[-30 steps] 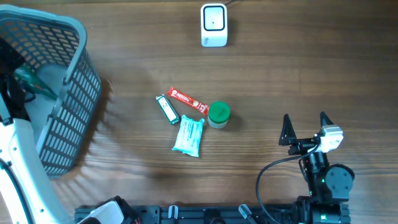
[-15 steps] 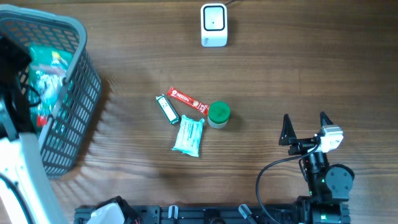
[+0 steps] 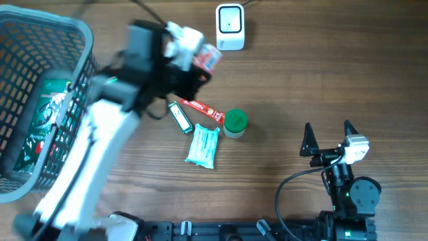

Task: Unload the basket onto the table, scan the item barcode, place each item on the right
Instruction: 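Reach into the basket and grasp the orange Kleenex tissue pack, then place the tissue pack on the table left of the medicine box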

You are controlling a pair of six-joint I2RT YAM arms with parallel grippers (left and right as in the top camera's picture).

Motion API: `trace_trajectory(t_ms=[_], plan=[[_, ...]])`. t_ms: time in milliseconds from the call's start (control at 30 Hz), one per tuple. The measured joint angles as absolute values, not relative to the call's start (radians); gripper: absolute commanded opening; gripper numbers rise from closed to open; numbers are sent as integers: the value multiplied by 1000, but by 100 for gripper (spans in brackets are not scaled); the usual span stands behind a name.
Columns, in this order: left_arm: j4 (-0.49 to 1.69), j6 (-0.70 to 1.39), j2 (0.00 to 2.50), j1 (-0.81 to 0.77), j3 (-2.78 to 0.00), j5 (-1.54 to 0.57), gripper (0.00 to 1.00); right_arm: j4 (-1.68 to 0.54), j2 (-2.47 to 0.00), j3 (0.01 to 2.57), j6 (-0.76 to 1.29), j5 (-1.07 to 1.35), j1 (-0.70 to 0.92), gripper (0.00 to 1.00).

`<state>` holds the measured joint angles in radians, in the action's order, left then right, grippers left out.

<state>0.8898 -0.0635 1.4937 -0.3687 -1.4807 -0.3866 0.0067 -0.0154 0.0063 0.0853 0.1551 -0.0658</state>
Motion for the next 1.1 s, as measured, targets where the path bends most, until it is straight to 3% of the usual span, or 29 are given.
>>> trace_trajectory(t_ms=[233, 267, 367, 400, 433, 600, 767, 800, 867, 933, 967, 1000, 1033, 1100], plan=[[884, 262, 1868, -454, -1450, -148, 4, 7, -15, 6, 85, 155, -66, 100], [887, 352, 1909, -459, -1448, -134, 11, 7, -15, 6, 85, 155, -66, 100], [899, 561, 1966, -465, -1442, -115, 19, 7, -15, 6, 85, 155, -66, 100], [902, 635, 1968, -467, -1440, -113, 46, 7, -15, 6, 85, 155, -66, 100], [899, 675, 1966, -469, -1440, -112, 100, 7, -15, 6, 85, 155, -66, 100], [923, 789, 1906, -476, -1441, -76, 100, 7, -15, 6, 85, 155, -66, 100], [1002, 791, 1655, -461, -1541, 80, 100, 7, -15, 6, 85, 155, -66, 100], [991, 787, 1599, -447, -1565, 104, 90, 6, -15, 6, 85, 155, -66, 100], [949, 775, 1467, -401, -1602, 139, 87, 7, -15, 6, 85, 155, -66, 100], [951, 769, 1374, -377, -1614, 162, 65, 7, -15, 6, 85, 155, -66, 100], [963, 765, 1343, -377, -1619, 164, 29, 7, -15, 6, 85, 155, -66, 100], [980, 767, 1332, -378, -1621, 164, 9, 7, -15, 6, 85, 155, -66, 100], [996, 767, 1331, -379, -1622, 164, 4, 7, -15, 6, 85, 155, -66, 100], [1029, 767, 1364, -387, -1621, 162, 4, 7, -15, 6, 85, 155, -66, 100]])
